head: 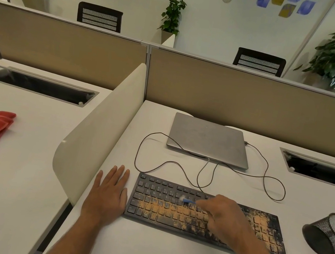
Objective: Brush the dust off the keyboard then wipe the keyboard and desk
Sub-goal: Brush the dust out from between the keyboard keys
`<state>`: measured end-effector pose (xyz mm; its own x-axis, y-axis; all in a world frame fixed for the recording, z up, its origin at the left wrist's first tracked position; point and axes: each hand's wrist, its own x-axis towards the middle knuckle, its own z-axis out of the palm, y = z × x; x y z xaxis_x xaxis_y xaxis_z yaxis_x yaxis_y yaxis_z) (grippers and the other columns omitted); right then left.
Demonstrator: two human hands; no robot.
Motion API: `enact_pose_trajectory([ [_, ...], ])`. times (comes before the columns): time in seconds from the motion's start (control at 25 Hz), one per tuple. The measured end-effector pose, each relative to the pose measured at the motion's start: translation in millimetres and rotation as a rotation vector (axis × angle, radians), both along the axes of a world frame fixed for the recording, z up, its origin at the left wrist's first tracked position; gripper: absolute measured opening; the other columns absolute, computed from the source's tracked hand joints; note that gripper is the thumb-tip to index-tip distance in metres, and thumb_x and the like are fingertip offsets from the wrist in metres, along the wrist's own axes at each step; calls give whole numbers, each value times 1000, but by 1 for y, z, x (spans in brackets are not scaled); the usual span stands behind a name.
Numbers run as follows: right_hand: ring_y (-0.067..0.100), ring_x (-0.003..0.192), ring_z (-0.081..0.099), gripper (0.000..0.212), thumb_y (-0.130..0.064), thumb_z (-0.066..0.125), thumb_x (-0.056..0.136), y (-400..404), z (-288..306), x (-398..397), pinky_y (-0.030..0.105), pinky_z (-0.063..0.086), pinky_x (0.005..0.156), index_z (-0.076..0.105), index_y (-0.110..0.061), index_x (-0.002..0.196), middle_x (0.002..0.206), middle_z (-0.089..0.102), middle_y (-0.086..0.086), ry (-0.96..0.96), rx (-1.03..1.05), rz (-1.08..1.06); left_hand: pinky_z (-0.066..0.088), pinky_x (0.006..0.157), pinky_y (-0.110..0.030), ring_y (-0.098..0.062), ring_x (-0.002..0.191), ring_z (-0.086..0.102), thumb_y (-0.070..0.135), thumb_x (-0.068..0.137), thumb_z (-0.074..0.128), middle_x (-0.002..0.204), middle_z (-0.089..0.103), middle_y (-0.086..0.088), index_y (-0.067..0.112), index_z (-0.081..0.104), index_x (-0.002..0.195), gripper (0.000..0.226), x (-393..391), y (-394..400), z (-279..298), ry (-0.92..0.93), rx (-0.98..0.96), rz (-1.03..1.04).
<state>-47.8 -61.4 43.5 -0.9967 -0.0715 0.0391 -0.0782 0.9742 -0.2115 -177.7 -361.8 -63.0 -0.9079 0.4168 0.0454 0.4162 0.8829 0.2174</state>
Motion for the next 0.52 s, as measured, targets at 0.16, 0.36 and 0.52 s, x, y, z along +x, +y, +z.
enact_pose_trajectory([
  [0.16,5,74,60,31,-7,67,84,14,2,3,27,55,68,72,-27,106,85,72,-11,109,-211,-76,-9,124,-43,-10,153,-7,47,89,-3,167,2,7,23,9,160,76,0,0,0,0,1,2],
  [0.36,-7,82,63,27,-4,70,82,12,-9,5,9,51,72,75,-25,99,89,68,-22,112,-487,-219,-10,124,-42,-10,153,-6,47,89,-1,167,3,7,23,10,160,75,-1,0,-2,-4,5,5],
  [0.52,-20,84,57,29,1,69,78,12,-16,9,0,42,77,77,-23,91,92,71,-15,28,-420,-195,-11,124,-41,-11,153,-8,48,88,-4,167,0,7,24,8,160,77,0,0,-1,-4,-15,6],
])
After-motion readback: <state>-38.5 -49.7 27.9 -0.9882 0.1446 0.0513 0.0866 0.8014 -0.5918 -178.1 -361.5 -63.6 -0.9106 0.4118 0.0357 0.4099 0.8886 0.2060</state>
